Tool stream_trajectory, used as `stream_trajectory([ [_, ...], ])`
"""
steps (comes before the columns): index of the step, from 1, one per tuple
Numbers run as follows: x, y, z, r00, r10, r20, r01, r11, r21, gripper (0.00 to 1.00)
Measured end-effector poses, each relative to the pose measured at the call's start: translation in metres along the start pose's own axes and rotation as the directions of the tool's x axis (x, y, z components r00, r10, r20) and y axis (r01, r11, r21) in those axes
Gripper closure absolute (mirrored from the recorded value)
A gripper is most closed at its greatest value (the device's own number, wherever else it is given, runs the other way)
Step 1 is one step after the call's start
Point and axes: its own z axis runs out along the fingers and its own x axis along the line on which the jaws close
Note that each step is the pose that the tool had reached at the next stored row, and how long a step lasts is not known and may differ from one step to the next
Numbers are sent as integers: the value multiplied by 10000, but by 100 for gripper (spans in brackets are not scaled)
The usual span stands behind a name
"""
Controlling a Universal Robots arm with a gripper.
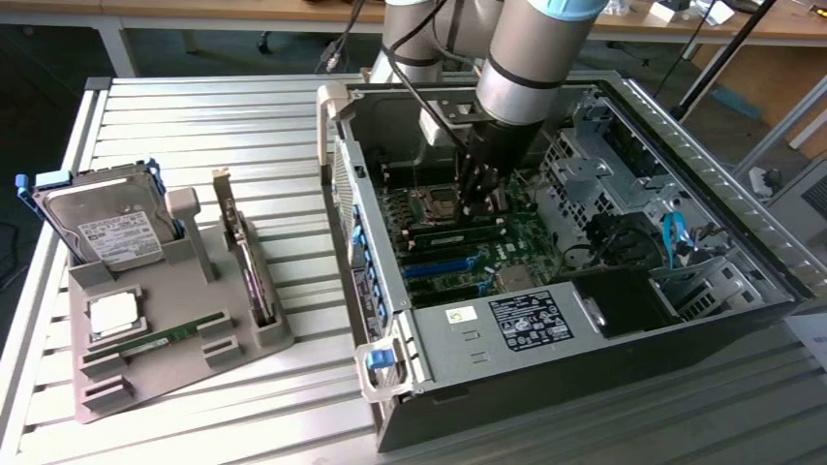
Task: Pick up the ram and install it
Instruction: 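Press down the ram until it locks into place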
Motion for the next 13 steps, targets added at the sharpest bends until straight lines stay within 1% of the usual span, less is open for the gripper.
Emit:
stream_trajectory([
  [6,-6,1,-191,10000,0,-1,0,10000,0,89],
  [9,-7,2,-232,10000,0,0,0,10000,0,89],
  [13,-7,2,-233,10000,0,-2,0,10000,-1,89],
])
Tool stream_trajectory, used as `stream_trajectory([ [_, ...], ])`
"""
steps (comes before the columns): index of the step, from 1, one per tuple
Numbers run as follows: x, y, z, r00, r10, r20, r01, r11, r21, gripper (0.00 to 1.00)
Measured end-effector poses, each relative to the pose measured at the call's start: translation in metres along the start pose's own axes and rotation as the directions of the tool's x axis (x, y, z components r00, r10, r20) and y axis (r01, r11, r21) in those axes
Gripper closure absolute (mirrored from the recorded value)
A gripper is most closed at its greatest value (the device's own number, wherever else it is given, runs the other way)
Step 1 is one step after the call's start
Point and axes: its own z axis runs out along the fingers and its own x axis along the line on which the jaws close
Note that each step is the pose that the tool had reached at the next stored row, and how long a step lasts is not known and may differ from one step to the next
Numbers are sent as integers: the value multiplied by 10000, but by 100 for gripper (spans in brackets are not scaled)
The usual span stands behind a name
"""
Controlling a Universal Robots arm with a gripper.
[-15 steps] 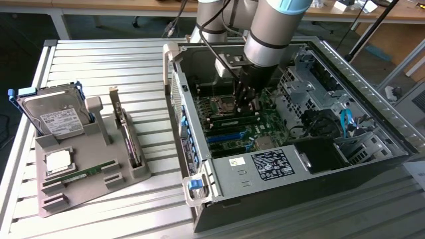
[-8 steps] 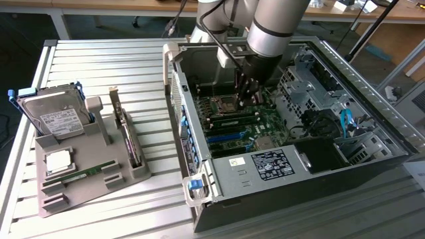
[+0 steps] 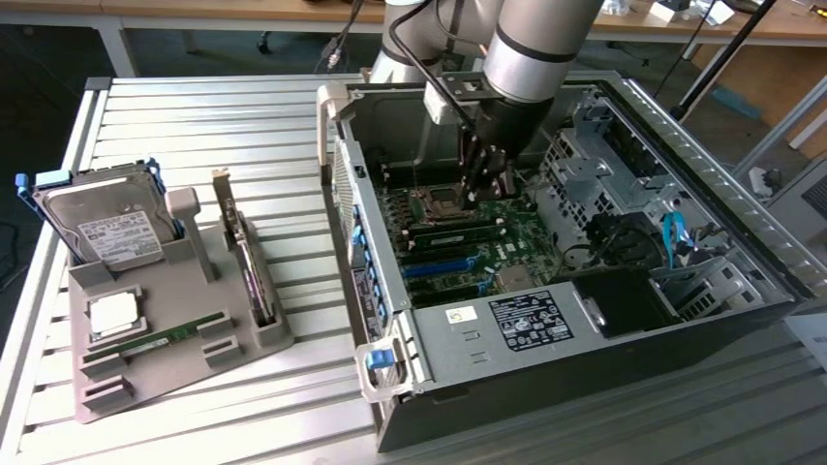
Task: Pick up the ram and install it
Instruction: 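Press down the ram until it locks into place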
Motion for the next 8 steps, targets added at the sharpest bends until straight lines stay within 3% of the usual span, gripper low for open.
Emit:
stream_trajectory([
  [4,0,0,0,10000,0,0,0,10000,0,89],
  [8,0,0,1,9978,666,5,-666,9978,20,89],
])
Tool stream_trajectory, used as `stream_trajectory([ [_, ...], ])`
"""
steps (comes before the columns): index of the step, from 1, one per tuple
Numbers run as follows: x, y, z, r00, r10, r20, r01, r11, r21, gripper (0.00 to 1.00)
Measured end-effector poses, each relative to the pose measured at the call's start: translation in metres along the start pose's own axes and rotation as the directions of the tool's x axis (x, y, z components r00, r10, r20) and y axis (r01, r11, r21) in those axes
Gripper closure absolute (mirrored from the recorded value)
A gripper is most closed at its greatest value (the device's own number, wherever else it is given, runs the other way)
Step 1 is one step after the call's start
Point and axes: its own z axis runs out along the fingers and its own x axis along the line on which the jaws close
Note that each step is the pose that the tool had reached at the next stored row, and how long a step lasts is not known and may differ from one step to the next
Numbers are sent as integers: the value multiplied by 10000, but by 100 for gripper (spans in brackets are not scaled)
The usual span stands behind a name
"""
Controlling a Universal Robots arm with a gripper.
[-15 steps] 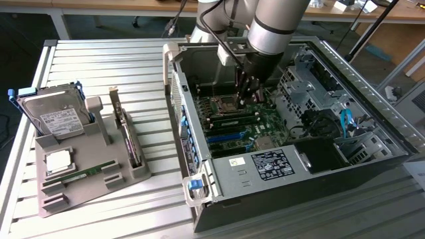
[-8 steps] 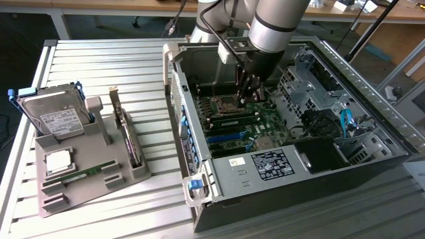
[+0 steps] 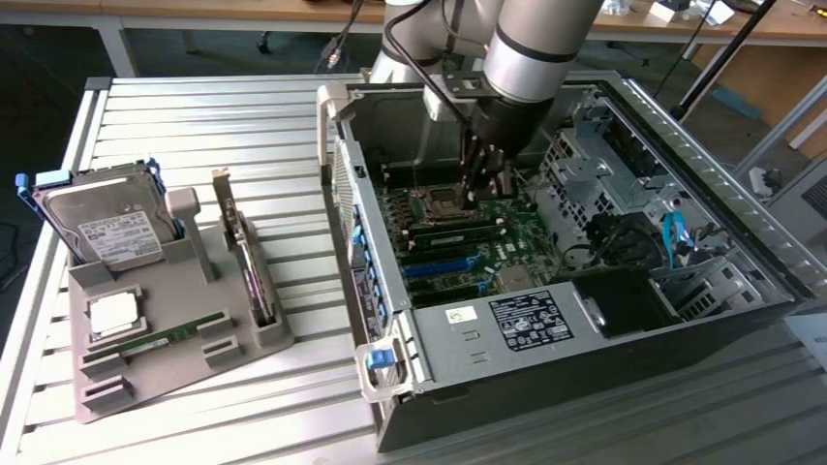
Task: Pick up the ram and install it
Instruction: 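Press down the ram until it locks into place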
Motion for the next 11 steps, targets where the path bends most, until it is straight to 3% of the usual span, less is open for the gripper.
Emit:
stream_trajectory([
  [3,0,0,2,9983,587,5,-587,9983,18,89],
  [7,0,0,4,9878,1558,15,-1558,9878,47,89],
  [9,1,0,5,9811,1934,19,-1934,9811,58,89],
  [11,0,0,7,9698,2437,27,-2437,9698,73,89],
])
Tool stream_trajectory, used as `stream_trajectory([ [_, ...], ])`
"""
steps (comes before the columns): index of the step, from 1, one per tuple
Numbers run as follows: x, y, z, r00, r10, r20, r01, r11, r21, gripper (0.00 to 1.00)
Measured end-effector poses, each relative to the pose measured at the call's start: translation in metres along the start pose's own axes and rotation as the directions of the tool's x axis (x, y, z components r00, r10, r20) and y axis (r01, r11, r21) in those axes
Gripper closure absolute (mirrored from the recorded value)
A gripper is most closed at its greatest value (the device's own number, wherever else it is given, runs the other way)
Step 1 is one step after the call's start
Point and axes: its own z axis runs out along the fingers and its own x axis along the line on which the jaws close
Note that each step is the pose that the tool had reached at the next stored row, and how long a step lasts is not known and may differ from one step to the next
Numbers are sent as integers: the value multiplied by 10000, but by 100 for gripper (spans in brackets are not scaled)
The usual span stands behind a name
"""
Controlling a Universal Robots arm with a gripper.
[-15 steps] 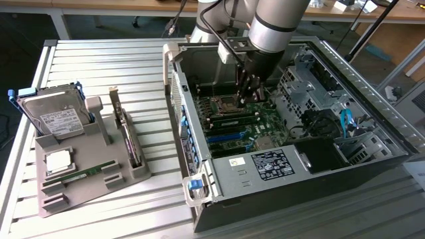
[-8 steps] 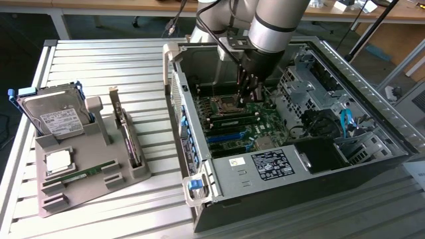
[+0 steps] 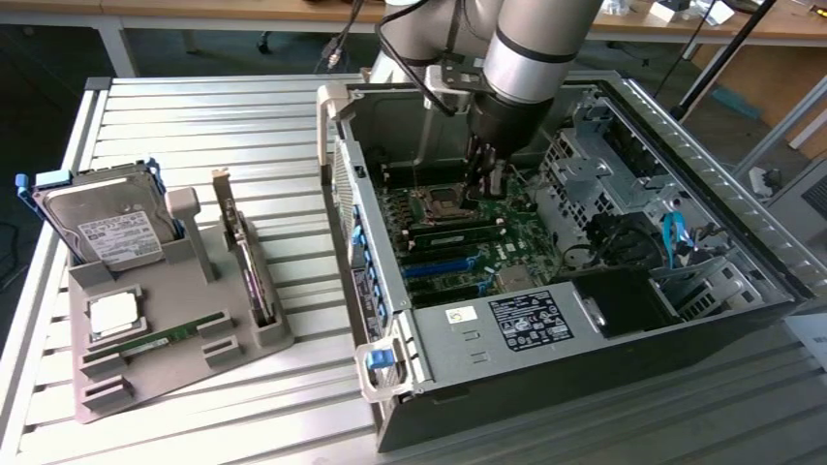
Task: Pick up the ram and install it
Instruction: 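Press down the ram until it locks into place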
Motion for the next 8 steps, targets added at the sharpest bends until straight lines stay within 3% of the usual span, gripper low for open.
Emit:
stream_trajectory([
  [5,0,0,2,9959,901,8,-901,9959,28,89],
  [8,0,0,4,9834,1815,20,-1815,9834,54,89],
])
